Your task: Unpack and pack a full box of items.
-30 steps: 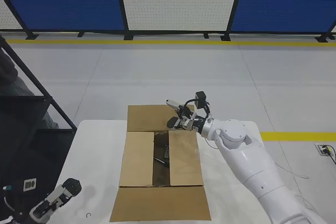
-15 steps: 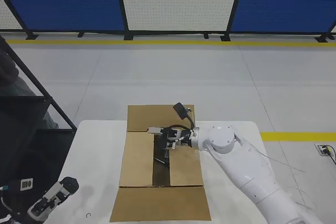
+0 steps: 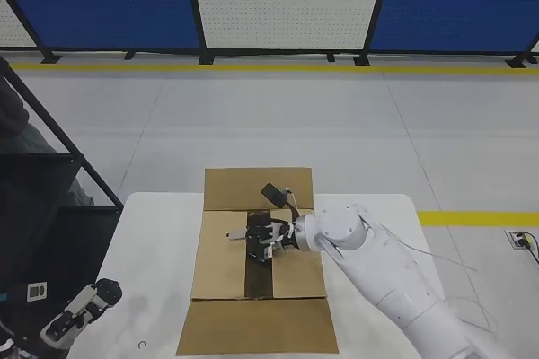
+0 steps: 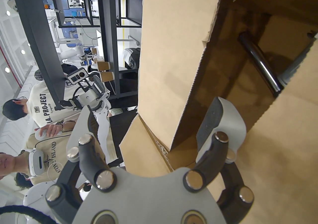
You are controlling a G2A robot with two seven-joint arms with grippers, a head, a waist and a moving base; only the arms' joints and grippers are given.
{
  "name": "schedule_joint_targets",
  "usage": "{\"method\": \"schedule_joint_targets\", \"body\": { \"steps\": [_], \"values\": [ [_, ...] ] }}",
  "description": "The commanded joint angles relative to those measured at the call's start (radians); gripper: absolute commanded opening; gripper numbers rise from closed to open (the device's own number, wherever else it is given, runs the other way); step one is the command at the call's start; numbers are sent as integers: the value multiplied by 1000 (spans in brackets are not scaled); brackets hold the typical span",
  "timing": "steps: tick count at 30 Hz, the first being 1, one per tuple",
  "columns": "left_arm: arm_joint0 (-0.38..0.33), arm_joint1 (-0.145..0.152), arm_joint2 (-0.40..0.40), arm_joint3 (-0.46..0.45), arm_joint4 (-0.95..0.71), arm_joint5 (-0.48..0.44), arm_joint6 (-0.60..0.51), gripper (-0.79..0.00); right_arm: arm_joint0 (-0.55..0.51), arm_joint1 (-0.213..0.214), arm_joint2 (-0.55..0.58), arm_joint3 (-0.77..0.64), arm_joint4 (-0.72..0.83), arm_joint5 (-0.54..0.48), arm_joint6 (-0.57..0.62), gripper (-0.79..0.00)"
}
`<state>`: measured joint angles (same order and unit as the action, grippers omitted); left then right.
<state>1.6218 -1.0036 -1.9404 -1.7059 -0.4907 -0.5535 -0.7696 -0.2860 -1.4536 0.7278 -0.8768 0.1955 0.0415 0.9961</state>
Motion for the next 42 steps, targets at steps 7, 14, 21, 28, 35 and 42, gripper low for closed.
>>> {"method": "schedule_joint_targets", "body": {
  "steps": [7, 14, 21, 28, 35, 42],
  "values": [
    [0, 0, 0, 0, 0, 0, 0, 0, 23, -53, -44, 101, 70, -49, 11, 0],
    [0, 0, 0, 0, 0, 0, 0, 0, 49, -92, -60, 189, 115, -97, 17, 0],
    [0, 0, 0, 0, 0, 0, 0, 0, 60, -115, -29, 222, 189, -198, 15, 0],
    [0, 0, 0, 0, 0, 0, 0, 0, 81, -140, -20, 200, 225, -255, 12, 0],
    [0, 0, 0, 0, 0, 0, 0, 0, 97, -186, -24, 205, 310, -265, -36, 0],
    [0, 0, 0, 0, 0, 0, 0, 0, 102, -197, -27, 226, 316, -267, -59, 0]
  ]
}}
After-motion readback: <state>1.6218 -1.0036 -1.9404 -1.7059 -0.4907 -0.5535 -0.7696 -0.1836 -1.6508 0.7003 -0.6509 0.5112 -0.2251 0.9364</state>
